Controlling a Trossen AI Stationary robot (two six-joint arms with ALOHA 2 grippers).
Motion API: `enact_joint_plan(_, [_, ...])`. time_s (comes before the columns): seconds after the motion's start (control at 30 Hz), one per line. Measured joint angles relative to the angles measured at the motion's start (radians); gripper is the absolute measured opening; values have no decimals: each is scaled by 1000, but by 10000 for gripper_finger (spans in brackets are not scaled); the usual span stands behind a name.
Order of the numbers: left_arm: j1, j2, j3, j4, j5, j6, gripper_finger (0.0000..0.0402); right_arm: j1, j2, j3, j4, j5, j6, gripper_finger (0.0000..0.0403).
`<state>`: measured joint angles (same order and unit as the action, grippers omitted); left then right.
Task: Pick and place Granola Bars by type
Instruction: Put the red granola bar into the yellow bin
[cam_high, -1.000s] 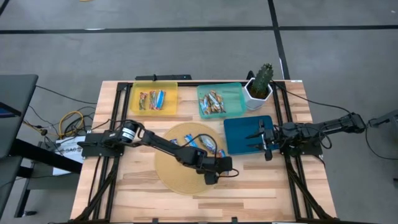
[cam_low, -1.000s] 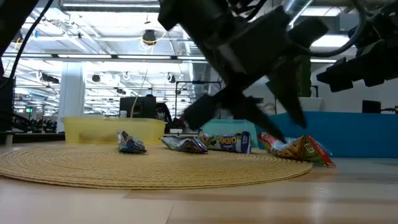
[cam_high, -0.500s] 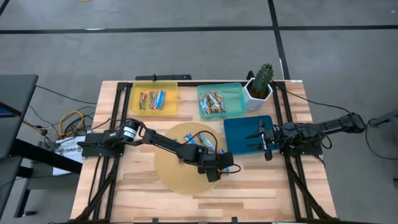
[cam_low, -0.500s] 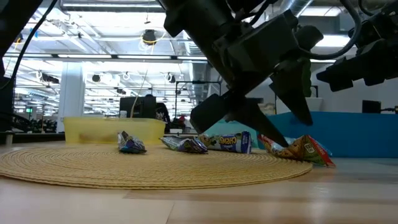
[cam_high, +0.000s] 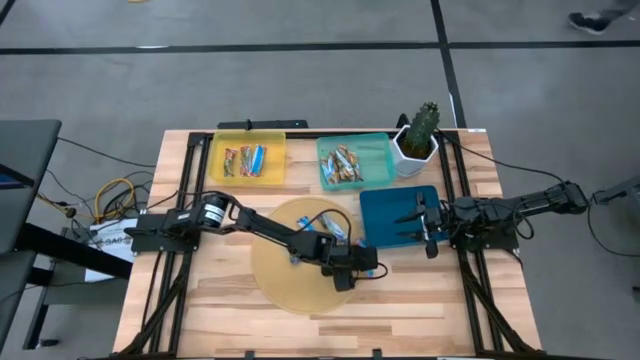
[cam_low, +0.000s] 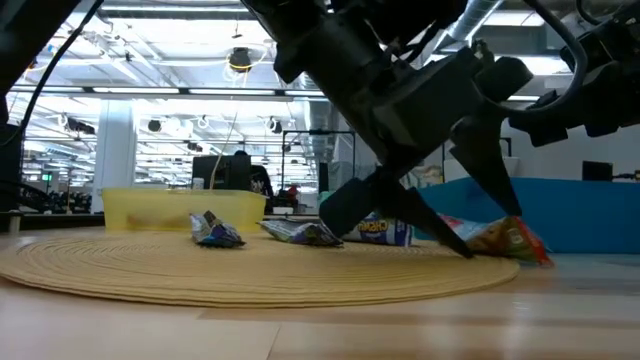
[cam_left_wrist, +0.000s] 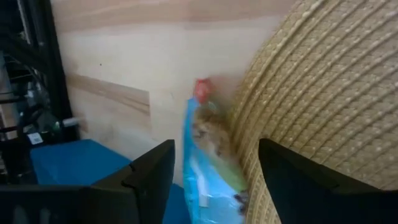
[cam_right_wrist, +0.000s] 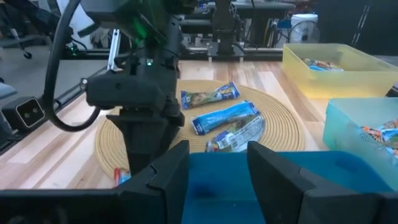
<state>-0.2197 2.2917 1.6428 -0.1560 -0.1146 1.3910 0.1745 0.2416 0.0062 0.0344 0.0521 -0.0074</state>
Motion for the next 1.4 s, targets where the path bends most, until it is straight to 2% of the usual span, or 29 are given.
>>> enact_joint_plan(0.27, [10,0,0,-17,20,-11,191,0,0,0,-5,0,0,154])
enact_joint_plan(0.7, [11,0,0,-36,49,-51,51,0,0,0,-5,0,0,154])
enact_joint_plan(0.87, [11,0,0,-36,47,-92,10,0,0,0,-4,0,0,154])
enact_joint_plan(1.07, [4,0,0,-36,7,-128,5,0,0,0,-4,0,0,154])
enact_joint_plan(1.4, [-24,-1,-1,-37,-156,-176,1,0,0,0,-4,0,0,154])
